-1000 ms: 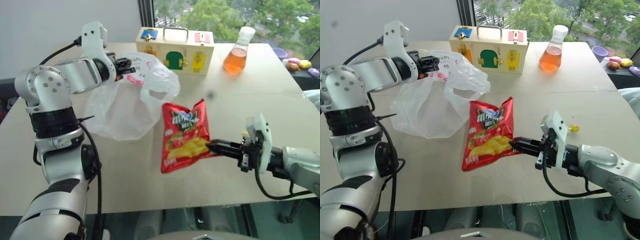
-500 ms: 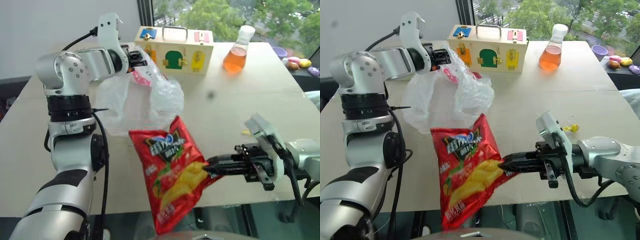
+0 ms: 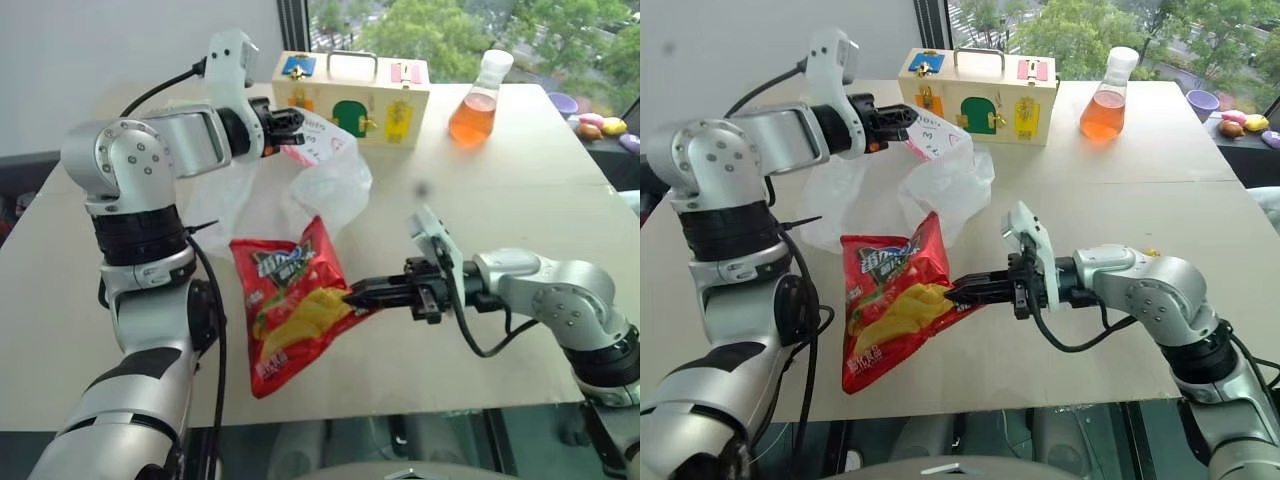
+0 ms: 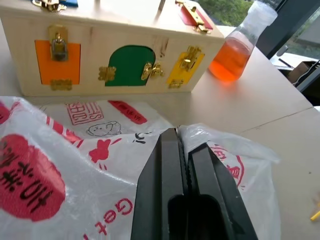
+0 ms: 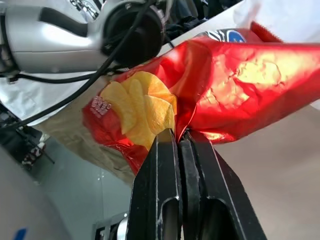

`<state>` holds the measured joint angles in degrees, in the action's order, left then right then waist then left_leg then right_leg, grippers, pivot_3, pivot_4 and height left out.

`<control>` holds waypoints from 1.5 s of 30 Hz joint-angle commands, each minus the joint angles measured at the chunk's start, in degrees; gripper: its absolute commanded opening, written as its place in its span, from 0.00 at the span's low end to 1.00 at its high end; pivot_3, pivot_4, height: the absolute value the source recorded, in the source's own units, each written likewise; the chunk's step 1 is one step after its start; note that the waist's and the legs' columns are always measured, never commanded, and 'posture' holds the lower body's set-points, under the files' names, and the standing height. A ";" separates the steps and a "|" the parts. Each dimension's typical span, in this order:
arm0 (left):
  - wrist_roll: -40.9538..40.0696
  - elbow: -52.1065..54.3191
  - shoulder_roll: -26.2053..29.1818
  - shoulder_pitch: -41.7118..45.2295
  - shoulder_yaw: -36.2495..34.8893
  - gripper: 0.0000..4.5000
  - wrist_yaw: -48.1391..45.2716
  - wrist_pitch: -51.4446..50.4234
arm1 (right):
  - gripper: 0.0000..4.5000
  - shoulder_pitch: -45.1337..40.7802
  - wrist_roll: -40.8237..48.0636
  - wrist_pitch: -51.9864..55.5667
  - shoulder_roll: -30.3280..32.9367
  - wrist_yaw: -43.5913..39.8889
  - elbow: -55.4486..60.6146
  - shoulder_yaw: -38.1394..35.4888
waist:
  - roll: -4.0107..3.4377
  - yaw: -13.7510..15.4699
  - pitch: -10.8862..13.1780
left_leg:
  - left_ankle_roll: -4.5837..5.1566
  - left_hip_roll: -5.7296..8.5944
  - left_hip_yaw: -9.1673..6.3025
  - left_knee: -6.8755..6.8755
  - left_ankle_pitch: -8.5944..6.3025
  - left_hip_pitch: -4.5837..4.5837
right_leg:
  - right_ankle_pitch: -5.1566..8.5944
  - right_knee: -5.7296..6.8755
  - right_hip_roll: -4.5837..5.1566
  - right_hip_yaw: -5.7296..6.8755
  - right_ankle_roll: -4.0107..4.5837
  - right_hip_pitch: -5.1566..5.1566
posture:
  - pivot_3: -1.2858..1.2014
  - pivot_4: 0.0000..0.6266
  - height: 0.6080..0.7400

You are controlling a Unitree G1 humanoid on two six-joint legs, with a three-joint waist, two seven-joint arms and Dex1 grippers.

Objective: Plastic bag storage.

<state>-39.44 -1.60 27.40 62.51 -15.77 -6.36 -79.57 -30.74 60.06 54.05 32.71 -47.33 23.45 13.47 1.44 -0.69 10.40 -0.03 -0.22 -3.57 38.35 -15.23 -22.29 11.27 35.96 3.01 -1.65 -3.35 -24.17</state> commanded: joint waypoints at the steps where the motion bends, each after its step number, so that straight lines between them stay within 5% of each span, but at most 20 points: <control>1: 1.34 1.75 0.15 0.48 -2.80 0.00 1.24 0.29 | 0.01 -1.83 4.00 1.14 -0.16 -5.17 3.02 -1.58 | 0.00 -0.09 0.00 | -0.01 0.01 0.00 0.01 0.01 -0.11 | -0.01 0.00 0.01 0.00 0.00 -0.11 | 0.52 0.24 1.00; 11: -1.50 3.91 -0.20 0.62 -3.90 0.00 -2.96 -5.54 | 0.01 -9.01 -6.71 -2.76 -6.59 -7.23 -6.44 2.87 | 0.00 -0.39 0.00 | -0.05 0.03 -0.01 0.05 0.03 -0.45 | -0.01 0.41 0.00 -0.01 0.01 -0.62 | 0.52 0.24 1.00; 18: -8.13 7.60 8.26 -1.57 -4.09 0.00 -11.13 -12.83 | 0.01 -5.03 -15.48 -8.64 -5.08 -4.36 -12.70 -2.42 | -0.01 -0.51 0.00 | -0.11 0.03 0.01 0.06 0.07 -0.44 | 0.00 0.64 0.00 -0.05 0.03 -0.75 | 0.52 0.24 1.00; 24: -22.66 1.66 16.74 -2.79 -1.65 0.00 -14.24 -12.93 | 0.01 0.01 -17.31 -8.47 -1.51 -0.44 -10.00 -8.99 | -0.01 -0.47 0.01 | -0.10 0.04 0.03 0.06 0.06 -0.44 | 0.00 0.65 0.01 -0.09 0.03 -0.75 | 0.52 0.24 1.00; 29: -42.03 0.94 18.85 -3.38 3.47 0.00 -10.55 -12.93 | 0.01 2.09 -16.79 -6.46 -0.19 2.77 -6.94 -12.81 | -0.01 -0.43 0.01 | -0.09 0.03 0.02 0.07 0.06 -0.39 | 0.01 0.77 0.02 -0.10 0.03 -0.75 | 0.52 0.24 1.00; 39: -60.12 -1.07 16.46 -4.34 8.43 0.00 4.47 -7.95 | 0.01 5.72 -11.46 0.44 4.22 8.35 -3.75 -23.77 | -0.02 -0.28 0.01 | -0.08 0.05 0.10 0.10 0.06 -0.35 | 0.01 0.80 0.04 -0.19 0.04 -0.75 | 0.52 0.24 1.00; 43: -66.37 -1.01 14.78 -5.40 11.32 0.00 12.38 -1.03 | 0.01 3.19 -15.10 0.44 0.20 13.71 -3.56 -18.73 | -0.02 -0.30 0.01 | -0.09 0.05 0.14 0.10 0.06 -0.34 | 0.01 0.82 0.04 -0.25 0.04 -0.75 | 0.52 0.24 1.00; 45: -69.07 -0.93 13.32 -5.96 12.63 0.00 16.14 2.60 | 0.01 0.09 -20.02 -2.36 -6.70 19.02 -6.50 -13.49 | -0.01 -0.51 0.00 | -0.09 0.04 0.18 0.11 0.07 -0.31 | 0.00 0.83 0.03 -0.31 0.04 -0.76 | 0.52 0.24 1.00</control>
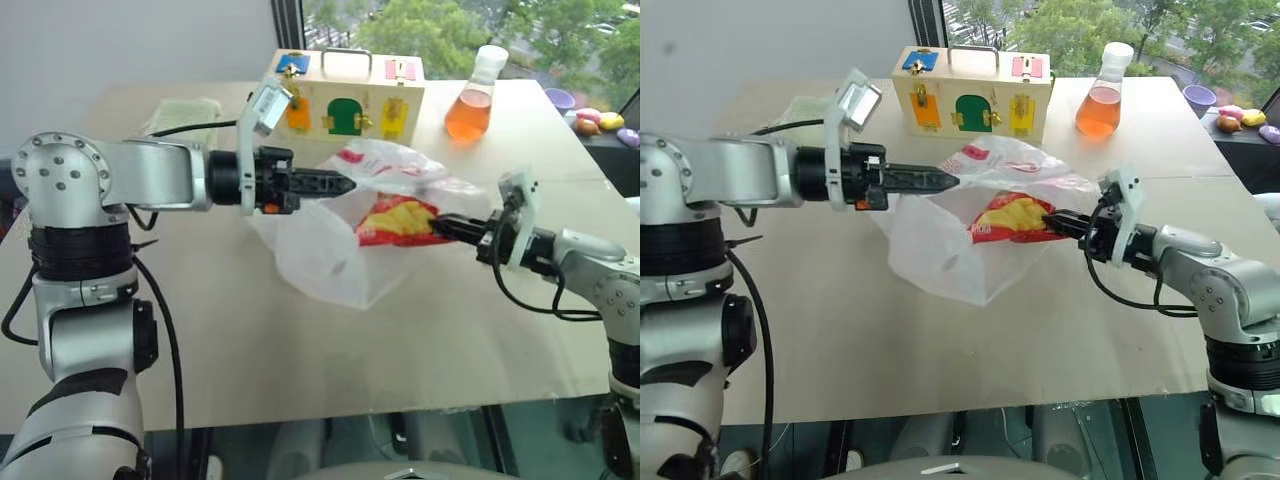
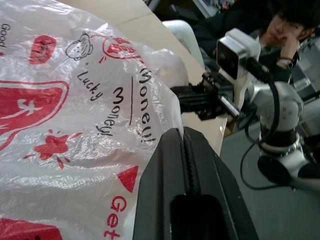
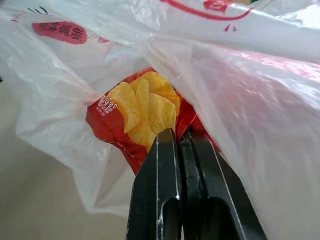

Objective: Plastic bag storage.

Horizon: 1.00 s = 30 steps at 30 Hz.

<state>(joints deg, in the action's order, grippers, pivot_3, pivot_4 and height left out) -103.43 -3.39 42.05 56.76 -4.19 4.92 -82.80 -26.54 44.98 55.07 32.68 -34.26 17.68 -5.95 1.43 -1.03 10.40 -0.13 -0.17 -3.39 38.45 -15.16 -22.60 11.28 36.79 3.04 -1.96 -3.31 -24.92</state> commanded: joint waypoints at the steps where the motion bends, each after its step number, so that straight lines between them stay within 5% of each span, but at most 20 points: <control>1: -6.19 0.93 -2.27 -0.52 1.79 0.00 6.78 7.57 | 0.01 -5.94 -7.80 -5.39 -10.75 8.34 -2.99 8.68 | 0.00 -0.36 -0.01 | -0.01 -0.01 0.04 0.00 0.00 0.05 | 0.00 0.02 -0.03 -0.06 0.00 0.00 | 0.52 0.24 1.00; 7: -9.57 1.75 -6.81 -2.43 3.05 0.00 15.27 15.04 | 0.01 -11.73 -20.32 -17.10 -25.67 16.18 -15.03 15.16 | -0.02 -0.51 -0.02 | -0.39 0.05 0.11 -0.02 0.23 -0.14 | -0.02 0.13 -0.01 -0.23 0.01 -0.28 | 0.52 0.24 1.00; 10: -9.57 1.61 -7.71 -3.28 2.07 0.00 17.90 17.12 | 0.19 -10.26 -21.15 -17.87 -24.68 14.94 -12.28 14.44 | -0.01 0.38 -0.02 | -0.40 0.14 0.09 -0.02 0.24 -0.27 | -0.02 -0.02 0.08 -0.22 0.00 -0.29 | 0.52 0.24 1.00; 17: -9.47 -0.39 -6.88 -4.49 0.65 0.00 20.97 20.64 | 0.94 0.20 -13.33 -14.02 -10.32 4.07 9.19 8.39 | -0.03 0.26 -0.02 | -0.37 0.13 0.07 -0.05 0.22 -0.26 | -0.02 -0.03 0.03 -0.20 0.00 -0.29 | 0.52 0.24 1.00; 25: -4.56 -3.45 -7.98 -4.30 -0.30 0.00 21.62 22.90 | 0.97 16.02 4.98 -3.22 12.44 -4.72 30.04 -10.89 | -0.03 0.42 -0.04 | -0.11 0.08 0.04 -0.04 0.08 -0.04 | 0.00 0.04 -0.06 -0.18 0.00 -0.10 | 0.52 0.24 1.00; 30: -4.12 -2.73 -7.71 -4.18 -0.94 0.00 20.78 21.62 | 0.97 27.46 -16.06 -13.12 26.71 -5.85 18.79 -10.01 | 0.04 0.35 -0.07 | -0.10 0.10 0.07 0.08 0.08 0.02 | 0.00 -0.09 -0.02 -0.15 -0.02 0.11 | 0.52 0.24 1.00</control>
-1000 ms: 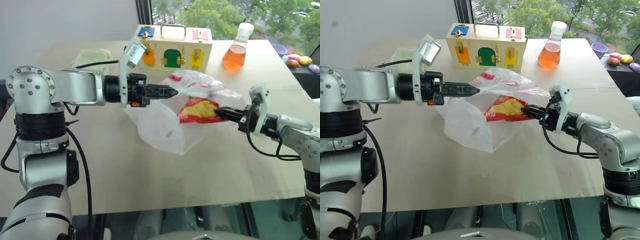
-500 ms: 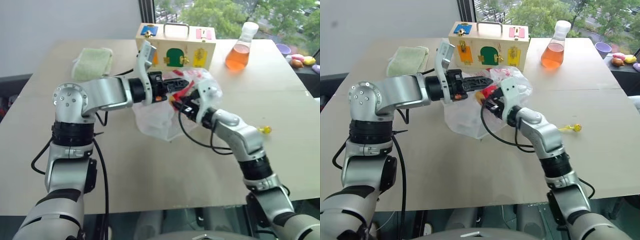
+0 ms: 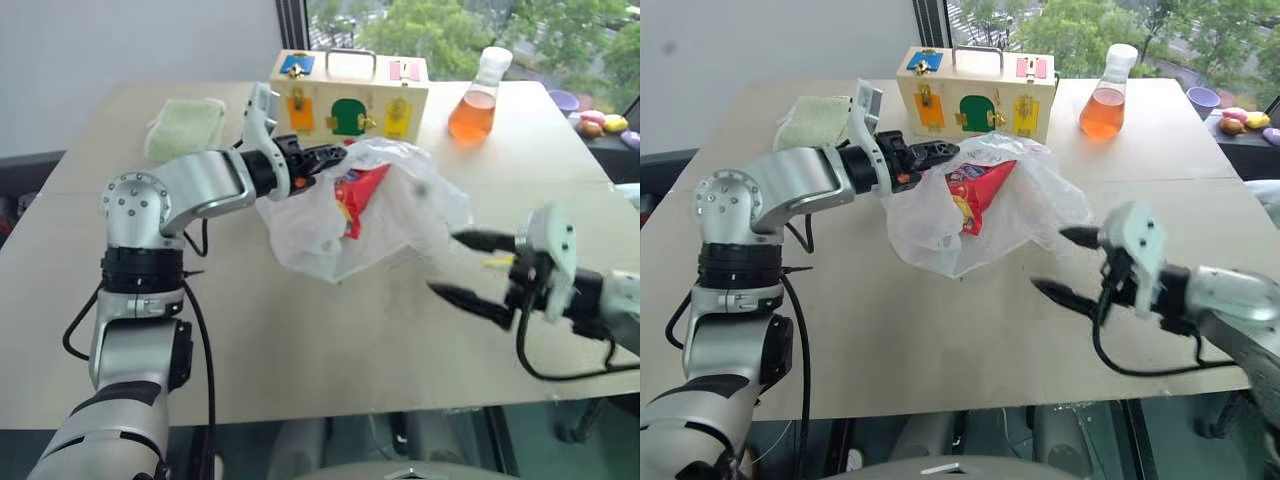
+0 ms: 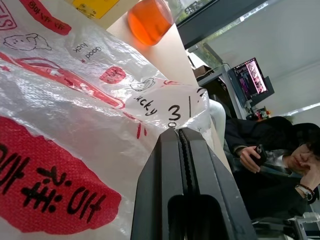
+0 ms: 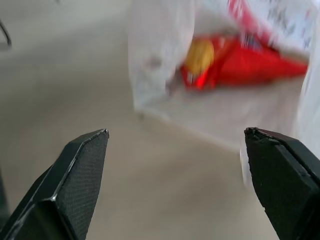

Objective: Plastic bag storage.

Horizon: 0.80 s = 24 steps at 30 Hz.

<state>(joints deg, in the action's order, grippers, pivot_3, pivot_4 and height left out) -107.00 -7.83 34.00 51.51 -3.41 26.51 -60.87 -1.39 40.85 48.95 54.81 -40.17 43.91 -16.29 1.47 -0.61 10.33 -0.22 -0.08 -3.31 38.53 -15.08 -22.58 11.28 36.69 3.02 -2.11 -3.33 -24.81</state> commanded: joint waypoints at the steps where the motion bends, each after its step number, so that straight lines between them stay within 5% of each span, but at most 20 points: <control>1: -0.58 1.70 0.34 1.11 -1.85 0.00 -0.84 -0.43 | 0.97 3.19 -15.23 -9.57 6.09 -0.20 -10.14 1.55 | 0.00 -0.10 0.00 | 0.01 0.00 0.08 0.00 0.00 0.03 | 0.00 -0.01 0.00 -0.07 -0.01 0.00 | 0.52 0.24 1.00; 6: 0.60 1.66 -0.09 1.33 -1.87 0.00 -1.33 -0.82 | 0.97 -5.76 -27.49 -20.43 5.83 -1.36 -33.10 12.74 | 0.02 -0.42 0.01 | 0.01 -0.05 0.29 0.00 0.01 0.31 | 0.00 0.05 -0.07 -0.29 -0.01 0.11 | 0.52 0.24 1.00; 10: 0.60 3.55 -0.15 0.86 -2.03 0.00 -0.75 -0.94 | 0.97 -17.36 -27.07 -15.10 0.47 -5.77 -47.71 18.24 | 0.02 -0.39 0.05 | 0.01 -0.08 0.47 -0.09 0.01 0.56 | 0.01 0.05 -0.11 -0.47 0.00 0.26 | 0.52 0.24 1.00; 14: -0.22 5.63 0.09 -0.39 -2.56 0.00 0.35 -0.35 | 0.73 -21.65 -27.28 -12.08 -2.16 -6.40 -52.85 18.17 | -0.02 -0.23 0.04 | -0.01 -0.11 0.47 -0.10 0.02 0.55 | 0.00 0.05 -0.14 -0.51 0.01 0.24 | 0.52 0.24 1.00; 19: -0.46 7.29 0.28 -1.87 -3.31 0.00 1.28 0.82 | 0.21 -18.23 -26.99 -10.14 -0.95 -7.06 -48.60 16.32 | -0.02 0.26 0.04 | -0.01 -0.06 0.40 -0.11 0.01 0.46 | -0.01 -0.02 -0.06 -0.41 0.00 0.24 | 0.52 0.24 1.00; 24: -0.17 7.01 0.10 -1.85 -3.37 0.00 1.07 1.18 | 0.17 -8.75 -8.02 4.62 -0.52 -12.36 -23.75 4.45 | -0.06 0.96 0.06 | -0.01 -0.07 0.28 -0.12 0.01 0.38 | 0.00 -0.02 -0.04 -0.30 0.00 0.21 | 0.52 0.24 1.00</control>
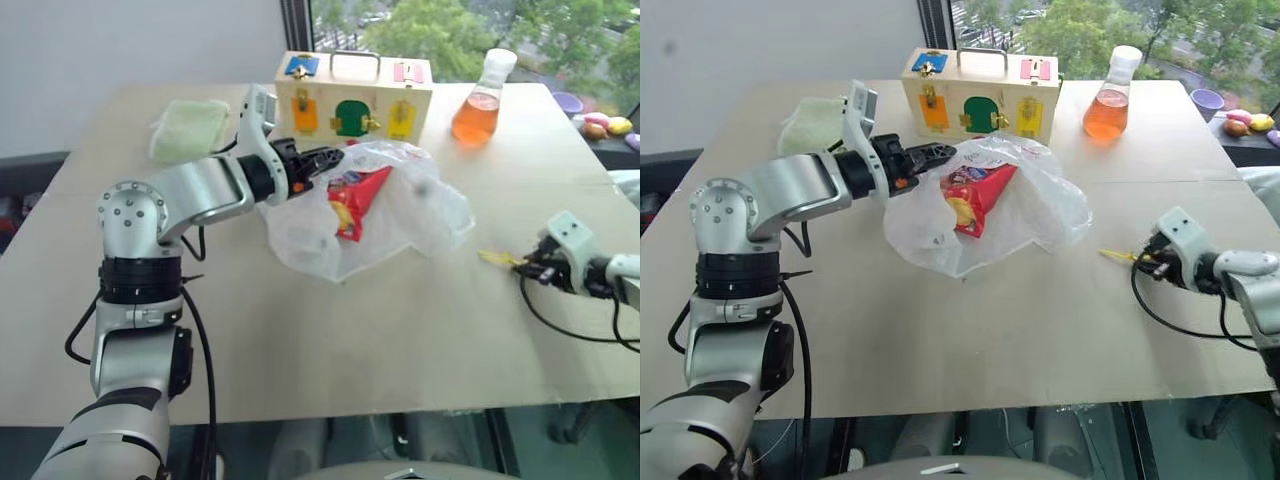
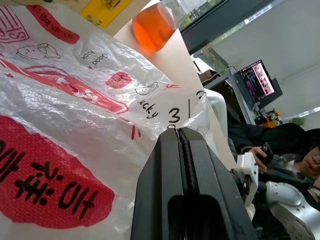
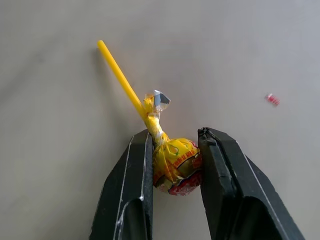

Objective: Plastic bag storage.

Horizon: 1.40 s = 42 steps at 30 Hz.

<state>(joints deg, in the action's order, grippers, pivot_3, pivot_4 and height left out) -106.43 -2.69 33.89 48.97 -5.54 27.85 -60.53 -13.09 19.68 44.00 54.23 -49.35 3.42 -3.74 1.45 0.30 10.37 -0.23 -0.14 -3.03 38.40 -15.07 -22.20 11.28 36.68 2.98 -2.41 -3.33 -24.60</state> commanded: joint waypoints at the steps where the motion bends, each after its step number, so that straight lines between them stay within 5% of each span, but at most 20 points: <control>1: -0.53 1.48 0.26 0.92 -1.23 0.00 -0.55 0.67 | 0.17 2.62 18.38 13.12 -2.04 -1.67 22.67 -8.86 | -0.04 -0.17 0.02 | 0.00 0.00 0.01 0.00 0.00 -0.01 | 0.00 0.03 0.00 -0.01 0.00 -0.02 | 0.52 0.24 1.00; 4: 0.56 -0.12 0.18 1.90 -1.12 0.00 -1.53 0.12 | 0.17 -2.20 25.31 19.69 -9.79 5.75 30.38 -6.57 | -0.02 -1.19 0.01 | 0.01 -0.05 0.05 0.00 -0.01 0.13 | 0.00 0.05 -0.08 -0.09 -0.01 0.03 | 0.52 0.24 1.00; 6: 1.17 -1.28 0.55 2.84 -0.97 0.00 -2.51 -0.96 | 0.17 -11.49 20.28 20.14 -22.07 16.00 25.86 1.65 | 0.13 -1.68 -0.02 | 0.01 -0.10 0.11 0.01 -0.01 0.38 | 0.00 0.07 -0.16 -0.11 -0.02 0.23 | 0.52 0.24 1.00; 9: 1.68 -1.61 0.93 3.70 -0.93 0.00 -3.25 -1.89 | 0.17 -24.65 5.46 9.28 -34.82 27.70 5.90 10.29 | 0.06 -2.54 0.06 | -0.05 -0.15 0.12 0.05 0.04 0.56 | 0.15 0.06 -0.25 -0.15 0.03 0.36 | 0.52 0.24 1.00; 13: 1.62 -1.13 0.57 4.08 -0.95 0.00 -2.98 -2.00 | 0.17 -36.16 -7.41 -9.91 -40.92 33.17 -19.18 15.13 | 0.08 -1.67 0.06 | -0.10 -0.08 -0.12 0.05 0.13 0.42 | -0.14 0.06 -0.24 -0.04 0.05 0.32 | 0.52 0.24 1.00; 17: 1.11 0.69 0.29 3.12 -1.14 0.00 -2.32 -1.49 | 0.59 -38.53 -13.99 -16.72 -40.99 31.84 -23.04 18.57 | 0.09 -1.20 0.03 | -0.38 0.01 -0.19 -0.06 0.25 -0.06 | -0.15 -0.03 -0.12 0.01 0.06 -0.13 | 0.52 0.24 1.00; 19: 1.73 1.35 0.17 2.37 -1.42 0.00 -2.46 -1.08 | 0.69 -34.67 -10.24 -12.43 -39.30 27.41 -13.80 16.56 | 0.08 -1.29 0.02 | -0.40 0.02 -0.22 -0.13 0.26 -0.85 | -0.16 0.12 -0.06 0.03 0.06 -0.84 | 0.52 0.24 1.00; 20: 1.93 1.58 0.12 2.15 -1.48 0.00 -2.54 -0.96 | 0.86 -33.34 -8.68 -10.75 -38.97 25.96 -10.67 15.54 | 0.06 -1.39 0.01 | -0.41 0.06 -0.30 -0.14 0.26 -1.21 | -0.17 0.12 0.02 0.10 0.06 -1.21 | 0.52 0.24 1.00; 22: 3.62 2.72 -0.17 1.44 -1.17 0.00 -3.41 -0.82 | 0.99 -26.65 -2.36 -3.80 -34.65 20.82 5.09 14.26 | 0.05 -1.42 0.02 | -0.41 0.09 -0.40 -0.11 0.27 -1.61 | -0.17 0.08 0.11 0.23 0.06 -1.57 | 0.52 0.24 1.00; 28: 9.96 2.83 -1.55 1.38 -1.21 0.00 -8.61 -0.80 | 0.99 -8.15 13.26 10.72 -24.46 19.28 40.48 0.91 | 0.01 -1.12 0.02 | -0.40 0.14 -0.44 -0.03 0.26 -1.53 | -0.17 -0.11 0.14 0.39 0.05 -1.45 | 0.52 0.24 1.00; 32: 13.25 2.99 -1.93 1.45 -0.94 0.00 -12.65 -2.08 | 0.99 1.23 10.84 13.08 -23.35 26.80 48.64 -4.07 | 0.02 -1.13 0.02 | -0.10 0.02 -0.49 -0.06 0.10 -0.35 | -0.07 -0.09 -0.06 0.46 0.07 -0.20 | 0.52 0.24 1.00; 37: 16.31 2.22 -3.34 2.47 -0.85 0.00 -15.58 -3.18 | 0.99 -1.90 -0.40 14.56 -27.93 41.52 40.50 0.25 | 0.06 -1.41 0.00 | -0.09 -0.01 -0.16 -0.02 0.11 0.46 | 0.17 -0.03 -0.11 0.09 0.05 0.39 | 0.52 0.24 1.00; 41: 17.86 2.94 -4.15 2.49 -1.19 0.00 -16.52 -4.09 | 0.99 -8.56 -4.92 9.09 -34.25 44.68 24.77 3.03 | 0.05 -1.51 -0.01 | -0.10 -0.06 -0.19 -0.01 0.13 0.52 | 0.16 0.06 -0.24 0.00 0.09 0.38 | 0.52 0.24 1.00; 42: 18.28 3.26 -4.08 2.42 -1.40 0.00 -16.69 -4.35 | 0.87 -9.63 -5.72 7.08 -35.30 44.83 21.02 3.00 | 0.02 -1.42 0.01 | -0.10 -0.07 -0.24 -0.03 0.13 0.49 | 0.05 0.07 -0.27 0.01 0.26 0.36 | 0.52 0.24 1.00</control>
<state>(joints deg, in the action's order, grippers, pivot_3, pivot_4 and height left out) -88.67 -1.64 29.35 49.89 -6.00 12.03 -64.70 -21.33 15.87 54.88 19.57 -5.34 27.68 -0.39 1.47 -1.12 10.38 -0.33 -0.20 -3.28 38.32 -14.95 -21.80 11.20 36.74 2.73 -2.38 -3.23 -24.31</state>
